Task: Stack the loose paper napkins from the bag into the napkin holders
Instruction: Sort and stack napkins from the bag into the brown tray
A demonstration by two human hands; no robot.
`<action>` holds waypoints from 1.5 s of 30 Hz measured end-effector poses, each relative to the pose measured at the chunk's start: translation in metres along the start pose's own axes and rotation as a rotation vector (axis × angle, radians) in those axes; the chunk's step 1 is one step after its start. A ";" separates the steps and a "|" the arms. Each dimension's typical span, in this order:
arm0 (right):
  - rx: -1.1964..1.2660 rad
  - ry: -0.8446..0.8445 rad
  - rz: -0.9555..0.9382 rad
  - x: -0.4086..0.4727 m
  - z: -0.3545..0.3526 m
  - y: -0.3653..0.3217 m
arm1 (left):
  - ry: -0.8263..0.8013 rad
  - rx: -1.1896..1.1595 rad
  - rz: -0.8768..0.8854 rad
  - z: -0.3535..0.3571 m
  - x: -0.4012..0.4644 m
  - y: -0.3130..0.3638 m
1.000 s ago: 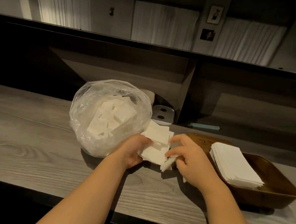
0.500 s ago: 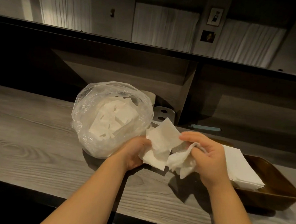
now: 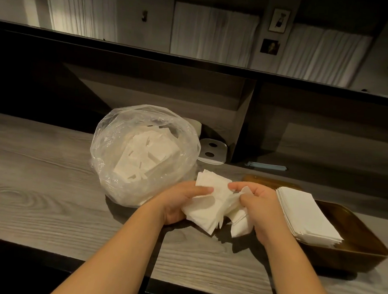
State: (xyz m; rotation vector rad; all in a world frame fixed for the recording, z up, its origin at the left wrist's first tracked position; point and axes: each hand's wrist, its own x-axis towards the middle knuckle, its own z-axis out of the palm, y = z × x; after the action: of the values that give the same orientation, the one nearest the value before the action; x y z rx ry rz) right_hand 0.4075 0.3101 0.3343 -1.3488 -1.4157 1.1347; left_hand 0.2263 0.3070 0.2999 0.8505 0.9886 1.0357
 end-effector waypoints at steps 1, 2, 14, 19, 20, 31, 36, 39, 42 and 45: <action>0.027 0.023 0.007 0.000 0.000 0.000 | 0.005 0.030 0.009 0.000 0.000 0.000; 0.047 0.045 0.011 0.000 -0.001 -0.001 | 0.012 0.043 0.012 0.001 -0.001 0.000; 0.521 -0.116 -0.021 -0.013 -0.009 -0.013 | 0.202 -0.193 0.103 0.011 0.003 -0.001; 0.394 -0.021 0.143 0.000 0.006 -0.002 | 0.112 -0.261 0.114 0.026 0.008 -0.010; 0.359 0.021 0.137 0.003 0.008 0.001 | 0.102 -0.310 0.120 0.029 0.008 -0.010; 0.284 0.183 -0.055 0.004 0.008 0.003 | 0.223 -0.379 0.141 0.028 0.010 -0.010; 0.290 0.246 -0.295 -0.002 0.001 -0.005 | 0.232 -0.316 0.147 0.026 0.009 -0.009; 0.327 0.176 -0.225 -0.001 0.004 -0.004 | 0.217 -0.222 0.134 0.025 0.008 -0.011; 0.300 0.153 -0.187 0.003 0.008 0.000 | 0.223 -0.154 0.148 0.025 0.011 -0.013; 0.264 0.145 -0.127 0.008 0.015 0.004 | 0.257 -0.137 0.137 0.028 0.011 -0.012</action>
State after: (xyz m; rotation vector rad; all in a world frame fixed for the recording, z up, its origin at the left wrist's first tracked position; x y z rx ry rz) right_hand 0.3933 0.3174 0.3273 -1.1153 -1.1846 1.0757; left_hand 0.2584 0.3108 0.2952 0.6908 1.0712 1.3396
